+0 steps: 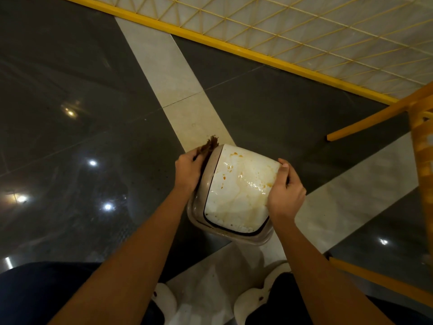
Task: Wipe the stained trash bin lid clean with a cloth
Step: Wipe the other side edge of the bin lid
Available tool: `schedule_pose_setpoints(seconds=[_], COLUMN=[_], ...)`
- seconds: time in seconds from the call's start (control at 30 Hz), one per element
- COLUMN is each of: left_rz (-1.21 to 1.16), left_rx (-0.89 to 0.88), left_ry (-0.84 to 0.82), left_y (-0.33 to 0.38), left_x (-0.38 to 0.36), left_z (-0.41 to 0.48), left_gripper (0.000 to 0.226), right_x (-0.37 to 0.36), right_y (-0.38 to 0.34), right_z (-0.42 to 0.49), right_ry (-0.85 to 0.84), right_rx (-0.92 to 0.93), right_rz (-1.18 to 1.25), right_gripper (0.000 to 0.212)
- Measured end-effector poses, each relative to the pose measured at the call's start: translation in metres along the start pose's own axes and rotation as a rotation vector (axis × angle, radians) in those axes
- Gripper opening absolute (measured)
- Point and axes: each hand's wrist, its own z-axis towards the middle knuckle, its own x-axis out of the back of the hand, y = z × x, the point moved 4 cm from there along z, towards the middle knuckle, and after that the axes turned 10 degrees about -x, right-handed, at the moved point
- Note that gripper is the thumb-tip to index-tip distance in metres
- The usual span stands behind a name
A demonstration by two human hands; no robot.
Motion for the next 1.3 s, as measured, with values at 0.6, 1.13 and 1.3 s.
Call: schedule_pose_setpoints(seconds=[0.6, 1.13, 1.3], left_rz=[-0.082, -0.004, -0.061], left_rx=[0.102, 0.095, 0.051], left_ry=[0.014, -0.154, -0.008], left_y=[0.005, 0.015, -0.003], left_x=[0.002, -0.009, 0.005], left_z=[-0.008, 0.024, -0.002], left_gripper=[0.029, 0.029, 0.028], right_x=[0.001, 0.002, 0.002], right_y=[-0.002, -0.003, -0.003], right_z=[-0.002, -0.003, -0.004], right_ry=[-0.026, -0.016, -0.01], right_rx=[0.072, 0.07, 0.06], right_rz=[-0.026, -0.011, -0.001], right_gripper=[0.035, 0.033, 0.031])
